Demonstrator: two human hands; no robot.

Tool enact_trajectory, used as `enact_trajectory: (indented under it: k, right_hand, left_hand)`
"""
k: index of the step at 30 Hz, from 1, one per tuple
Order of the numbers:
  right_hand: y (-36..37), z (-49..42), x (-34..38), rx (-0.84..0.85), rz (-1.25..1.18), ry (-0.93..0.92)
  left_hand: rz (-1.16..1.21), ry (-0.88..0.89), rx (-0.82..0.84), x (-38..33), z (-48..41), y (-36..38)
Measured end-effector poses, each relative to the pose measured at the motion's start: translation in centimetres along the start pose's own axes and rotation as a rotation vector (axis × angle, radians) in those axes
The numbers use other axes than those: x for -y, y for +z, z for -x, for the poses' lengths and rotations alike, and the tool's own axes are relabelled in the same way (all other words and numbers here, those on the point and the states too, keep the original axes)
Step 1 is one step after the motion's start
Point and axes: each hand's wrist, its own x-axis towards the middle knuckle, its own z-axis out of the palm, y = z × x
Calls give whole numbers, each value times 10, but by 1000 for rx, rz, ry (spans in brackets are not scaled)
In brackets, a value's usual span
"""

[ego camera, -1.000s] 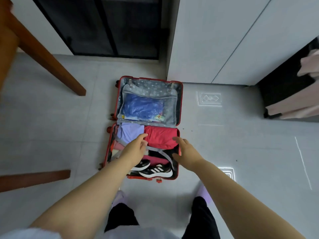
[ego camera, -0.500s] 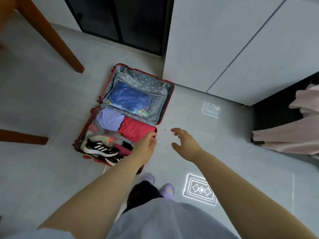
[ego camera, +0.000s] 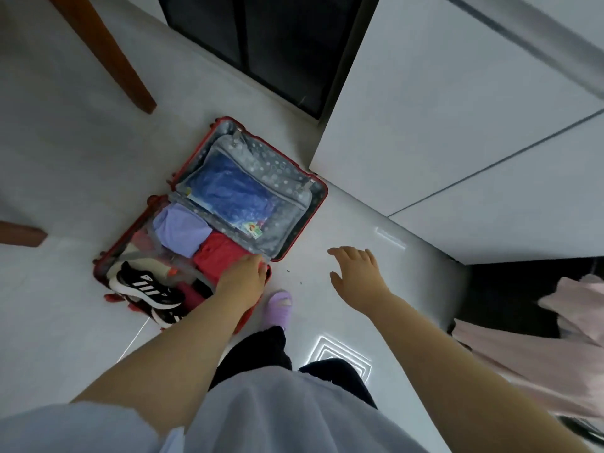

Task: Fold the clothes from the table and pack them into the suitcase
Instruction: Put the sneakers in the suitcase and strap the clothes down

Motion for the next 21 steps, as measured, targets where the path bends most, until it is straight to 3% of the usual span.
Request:
enact_trajectory:
  k: [7, 14, 21]
  right_hand:
    - [-48, -81, -29, 106, 111, -91]
    - [-71, -180, -66, 167, 339, -348]
    - [-44, -279, -113, 243, 415, -509]
  left_hand:
    - [-85, -49, -75, -24, -60, -34]
    - [-192, -243, -63, -42, -108, -9]
    - [-20, -321, -97, -65, -190, 46]
